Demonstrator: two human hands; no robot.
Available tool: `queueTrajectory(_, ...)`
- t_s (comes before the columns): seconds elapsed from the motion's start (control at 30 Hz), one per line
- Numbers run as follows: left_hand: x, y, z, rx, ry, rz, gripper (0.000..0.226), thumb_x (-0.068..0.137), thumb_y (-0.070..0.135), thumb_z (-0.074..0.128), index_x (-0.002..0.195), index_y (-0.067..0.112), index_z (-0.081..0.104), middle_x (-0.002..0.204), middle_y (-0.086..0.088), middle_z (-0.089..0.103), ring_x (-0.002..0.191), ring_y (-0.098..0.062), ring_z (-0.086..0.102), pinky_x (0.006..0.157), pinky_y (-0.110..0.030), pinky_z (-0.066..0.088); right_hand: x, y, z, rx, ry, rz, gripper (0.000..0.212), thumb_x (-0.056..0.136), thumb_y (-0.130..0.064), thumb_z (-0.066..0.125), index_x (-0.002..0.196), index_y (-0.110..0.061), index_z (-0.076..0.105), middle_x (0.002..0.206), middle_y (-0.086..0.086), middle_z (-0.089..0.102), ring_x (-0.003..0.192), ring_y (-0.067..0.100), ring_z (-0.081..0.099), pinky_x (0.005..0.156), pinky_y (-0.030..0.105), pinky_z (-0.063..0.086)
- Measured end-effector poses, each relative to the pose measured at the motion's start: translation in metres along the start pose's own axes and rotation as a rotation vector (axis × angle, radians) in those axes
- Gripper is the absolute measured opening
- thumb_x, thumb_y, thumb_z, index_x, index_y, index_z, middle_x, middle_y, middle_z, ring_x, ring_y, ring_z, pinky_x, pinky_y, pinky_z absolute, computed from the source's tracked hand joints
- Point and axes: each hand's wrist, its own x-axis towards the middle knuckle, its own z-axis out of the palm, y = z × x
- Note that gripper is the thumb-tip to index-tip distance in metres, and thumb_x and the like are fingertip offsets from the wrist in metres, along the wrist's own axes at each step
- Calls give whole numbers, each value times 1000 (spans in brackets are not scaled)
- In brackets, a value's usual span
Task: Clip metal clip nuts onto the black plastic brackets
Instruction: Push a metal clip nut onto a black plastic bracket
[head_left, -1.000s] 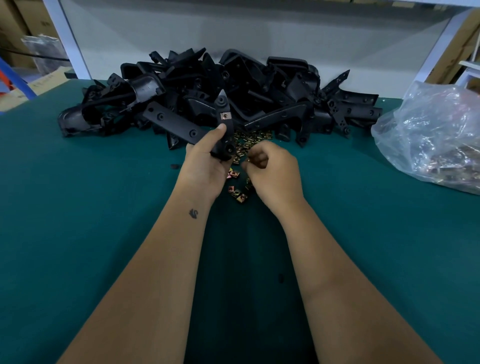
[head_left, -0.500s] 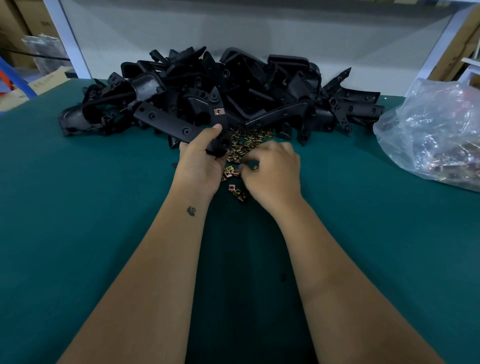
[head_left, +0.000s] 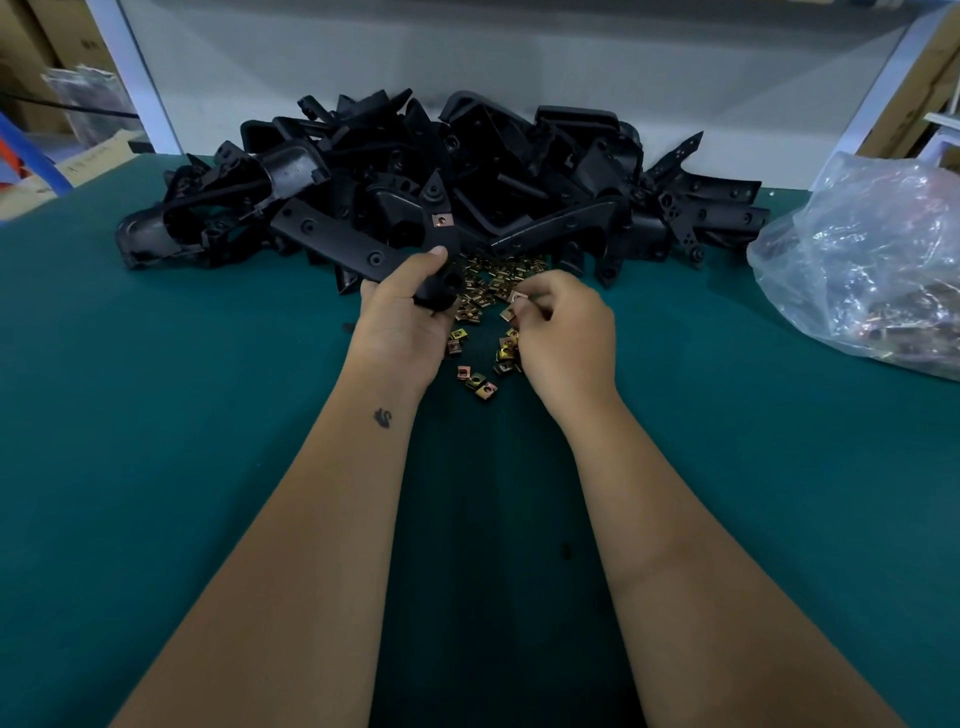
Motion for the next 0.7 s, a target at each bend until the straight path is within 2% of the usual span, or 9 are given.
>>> queueTrajectory(0.07,0,0,-1,-10,2,-5,39,90,0,64,123,11,46,110,-7,61,90,-16,59,63,-21,52,-1,0,0,39,10,3,10,96,-13,59,95,-21,63,85,-14,64,70,-10,59,61,5,42)
queueTrajectory(0.13,0,0,-1,-2,-3,-11,41,90,1,64,126,10,46,109,-7,61,90,-16,60,64,-21,53,-2,-2,-1,65,43,-19,12,95,-12,60,92,-24,60,87,-16,61,85,-1,58,70,9,40)
queueTrajectory(0.2,-1,-2,0,11,-30,-14,41,91,0,63,126,10,46,108,-7,63,90,-16,62,62,-22,54,-2,-5,-1,120,68,-33,12,93,-11,61,92,-23,62,93,-11,64,94,6,58,78,15,43)
queueTrajectory(0.3,-2,-3,1,34,-84,-10,35,91,-4,59,117,12,43,96,-4,63,83,-15,62,60,-21,53,-1,-9,-6,396,67,76,13,92,-6,63,91,-19,67,85,-1,70,78,6,66,75,20,52)
queueTrajectory(0.37,-3,-2,0,32,-141,-23,32,91,-6,55,114,12,39,90,-4,61,80,-15,61,61,-22,53,0,-10,-8,571,35,155,15,91,-3,65,92,-18,69,81,1,71,72,6,66,70,20,54)
queueTrajectory(0.43,-4,-2,-2,18,-201,-48,26,92,-6,51,108,10,40,87,-5,59,78,-16,60,63,-24,54,1,-11,-9,671,15,199,15,89,0,66,95,-13,70,80,1,71,70,7,67,67,19,53)
queueTrajectory(0.5,-5,-1,-2,-1,-231,-67,18,92,-7,48,95,10,45,83,-6,55,77,-17,58,67,-26,54,2,-11,-10,736,10,230,13,89,0,67,98,-7,72,78,1,71,68,7,67,66,19,53)
queueTrajectory(0.57,-5,-1,-3,-21,-233,-76,19,92,-7,48,86,11,46,80,-5,54,75,-17,58,71,-27,54,2,-11,-12,814,-14,263,12,89,-2,67,98,-9,72,76,2,72,66,9,67,64,21,54)
queueTrajectory(0.7,-5,-1,-4,-30,-243,-82,17,92,-7,48,96,10,46,86,-8,57,80,-18,60,74,-28,55,2,-11,-15,960,-50,283,13,91,0,63,94,-9,71,79,6,72,72,14,69,68,23,56)
